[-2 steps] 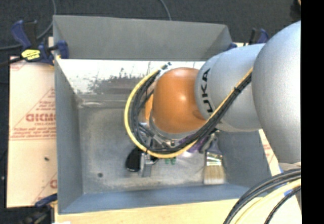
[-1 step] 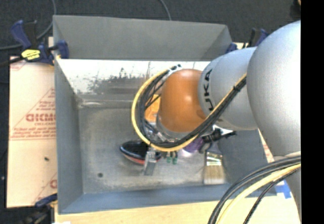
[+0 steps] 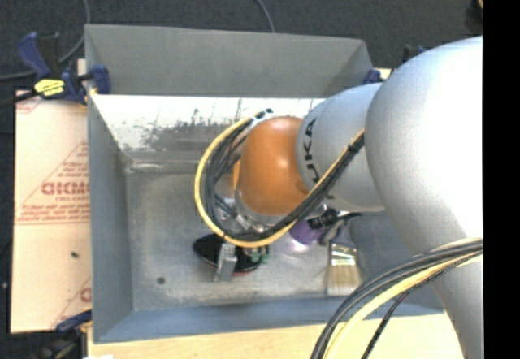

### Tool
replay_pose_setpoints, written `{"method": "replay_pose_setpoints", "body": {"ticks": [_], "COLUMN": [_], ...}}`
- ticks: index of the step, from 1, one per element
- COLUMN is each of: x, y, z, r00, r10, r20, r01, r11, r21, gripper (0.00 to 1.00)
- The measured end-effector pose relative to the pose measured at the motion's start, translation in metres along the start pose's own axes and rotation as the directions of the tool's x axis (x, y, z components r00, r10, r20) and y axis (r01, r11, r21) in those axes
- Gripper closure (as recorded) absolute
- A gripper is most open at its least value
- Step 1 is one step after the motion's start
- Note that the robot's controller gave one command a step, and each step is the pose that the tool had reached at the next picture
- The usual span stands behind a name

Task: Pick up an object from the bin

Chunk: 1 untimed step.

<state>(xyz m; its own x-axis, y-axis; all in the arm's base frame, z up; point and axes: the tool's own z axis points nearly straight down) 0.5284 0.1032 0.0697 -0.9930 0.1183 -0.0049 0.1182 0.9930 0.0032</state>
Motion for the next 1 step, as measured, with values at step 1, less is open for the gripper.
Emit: {"method": "replay_pose_setpoints", "body": {"ticks": [1], "x": [0.0108], "y": [0.0016], "z": [0.0003], "r00": [0.981], "r10": [0.194], "r20": [-0.014], "r01": [-0.194], "r11": [0.981], "r21": [0.006], "gripper": [1.0]}}
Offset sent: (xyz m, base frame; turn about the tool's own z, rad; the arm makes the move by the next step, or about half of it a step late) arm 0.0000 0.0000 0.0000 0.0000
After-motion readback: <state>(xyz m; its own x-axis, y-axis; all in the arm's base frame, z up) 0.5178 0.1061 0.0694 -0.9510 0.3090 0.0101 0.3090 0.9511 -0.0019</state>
